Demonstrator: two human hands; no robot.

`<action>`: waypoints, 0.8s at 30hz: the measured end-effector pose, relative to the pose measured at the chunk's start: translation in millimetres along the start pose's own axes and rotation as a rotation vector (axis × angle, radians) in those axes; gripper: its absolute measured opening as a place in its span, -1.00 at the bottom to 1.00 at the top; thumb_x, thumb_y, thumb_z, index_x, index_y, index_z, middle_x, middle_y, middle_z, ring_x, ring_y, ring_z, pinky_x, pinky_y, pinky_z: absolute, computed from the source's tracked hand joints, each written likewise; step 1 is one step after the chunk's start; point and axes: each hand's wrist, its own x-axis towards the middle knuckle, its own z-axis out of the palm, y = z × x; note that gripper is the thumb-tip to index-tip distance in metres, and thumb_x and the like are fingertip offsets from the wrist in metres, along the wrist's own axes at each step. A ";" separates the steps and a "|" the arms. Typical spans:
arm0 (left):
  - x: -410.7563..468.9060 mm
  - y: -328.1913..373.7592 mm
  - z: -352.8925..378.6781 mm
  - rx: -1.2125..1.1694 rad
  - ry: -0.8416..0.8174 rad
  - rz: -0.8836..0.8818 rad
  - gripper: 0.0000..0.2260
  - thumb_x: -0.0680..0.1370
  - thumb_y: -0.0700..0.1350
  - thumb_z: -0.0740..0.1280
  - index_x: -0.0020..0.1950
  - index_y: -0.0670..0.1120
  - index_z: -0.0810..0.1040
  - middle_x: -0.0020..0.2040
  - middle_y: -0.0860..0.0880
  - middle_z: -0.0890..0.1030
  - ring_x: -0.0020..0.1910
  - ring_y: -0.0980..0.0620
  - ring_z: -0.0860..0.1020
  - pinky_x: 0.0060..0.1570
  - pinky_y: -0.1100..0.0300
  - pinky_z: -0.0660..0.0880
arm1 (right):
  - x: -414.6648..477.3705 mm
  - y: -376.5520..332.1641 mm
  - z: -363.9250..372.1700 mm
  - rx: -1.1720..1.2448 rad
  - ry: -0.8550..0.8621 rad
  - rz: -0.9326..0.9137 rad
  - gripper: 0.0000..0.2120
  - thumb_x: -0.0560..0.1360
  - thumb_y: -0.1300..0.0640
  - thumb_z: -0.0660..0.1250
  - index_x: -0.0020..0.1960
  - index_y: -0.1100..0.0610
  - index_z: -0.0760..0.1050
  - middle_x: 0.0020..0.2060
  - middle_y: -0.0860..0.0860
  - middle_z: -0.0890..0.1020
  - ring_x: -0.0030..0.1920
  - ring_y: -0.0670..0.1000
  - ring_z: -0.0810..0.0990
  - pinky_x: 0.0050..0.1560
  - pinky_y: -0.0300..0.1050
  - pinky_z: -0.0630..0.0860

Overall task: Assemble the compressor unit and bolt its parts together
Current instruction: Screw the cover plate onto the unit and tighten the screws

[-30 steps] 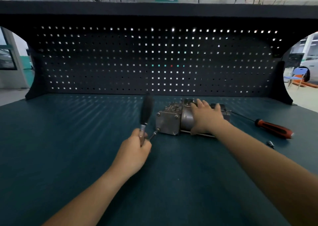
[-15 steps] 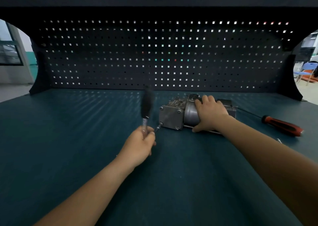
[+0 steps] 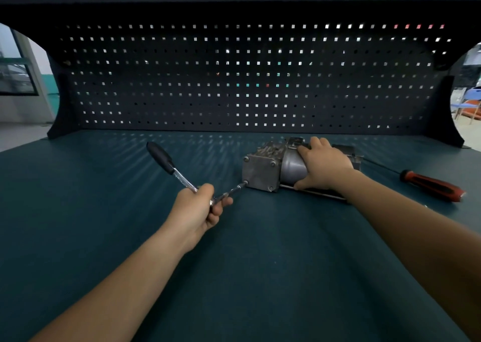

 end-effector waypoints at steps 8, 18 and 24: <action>-5.1 -22.8 11.4 1.128 -0.187 0.630 -0.64 0.49 -0.27 0.18 0.18 0.11 0.40 -0.29 0.04 0.41 -0.28 0.05 0.42 -0.33 0.24 0.29 | -1.1 0.3 1.9 0.007 0.003 0.006 -0.24 0.34 -0.21 0.40 0.38 0.14 0.24 0.24 0.14 0.30 0.28 0.16 0.27 0.12 0.02 0.40; -0.6 0.5 8.5 -0.324 -0.084 -0.218 -0.88 0.55 -0.31 0.14 -0.12 -0.18 0.43 -0.31 -0.15 0.45 -0.69 0.17 0.31 -0.69 0.42 0.20 | 1.0 3.7 2.4 0.001 0.026 -0.014 -0.23 0.31 -0.25 0.40 0.36 0.13 0.28 0.18 0.13 0.34 0.22 0.14 0.31 -0.06 -0.05 0.37; -0.7 3.6 3.4 -0.488 -0.059 -0.270 -0.87 0.53 -0.27 0.15 -0.22 -0.16 0.34 -0.31 -0.16 0.49 -0.70 0.19 0.26 -0.71 0.43 0.17 | 2.3 5.3 3.4 0.002 0.035 -0.020 -0.24 0.30 -0.26 0.40 0.35 0.13 0.30 0.16 0.12 0.35 0.20 0.14 0.32 -0.12 -0.08 0.32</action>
